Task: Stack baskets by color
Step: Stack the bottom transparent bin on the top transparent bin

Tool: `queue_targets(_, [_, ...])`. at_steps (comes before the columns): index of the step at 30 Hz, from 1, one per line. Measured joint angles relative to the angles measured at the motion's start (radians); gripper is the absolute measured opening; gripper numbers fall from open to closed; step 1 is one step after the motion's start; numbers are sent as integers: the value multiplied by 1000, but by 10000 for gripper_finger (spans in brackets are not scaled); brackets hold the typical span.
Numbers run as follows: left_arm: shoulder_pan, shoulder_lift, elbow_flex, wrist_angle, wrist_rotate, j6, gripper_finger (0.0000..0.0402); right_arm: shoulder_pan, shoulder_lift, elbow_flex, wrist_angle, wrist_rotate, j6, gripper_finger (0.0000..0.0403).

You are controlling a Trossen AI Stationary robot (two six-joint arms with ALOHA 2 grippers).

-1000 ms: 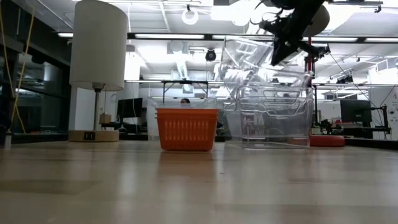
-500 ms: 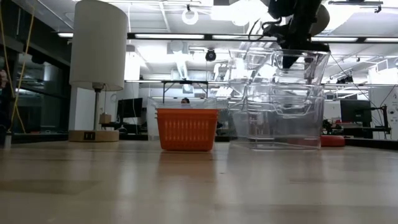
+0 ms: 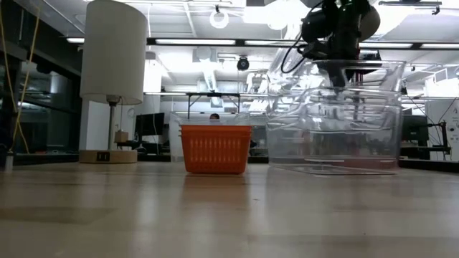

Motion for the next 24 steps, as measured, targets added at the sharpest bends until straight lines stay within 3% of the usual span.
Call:
queue_targets(9, [0, 0, 0, -1, -12, 0, 138, 0, 61, -17, -1, 7, -25, 0])
queue_targets(18, [0, 0, 0, -1, -18, 0, 138, 1, 64, -23, 77, 102, -73, 1])
queue_targets(24, [0, 0, 0, -4, -19, 0, 138, 7, 55, -23, 83, 123, -146, 53])
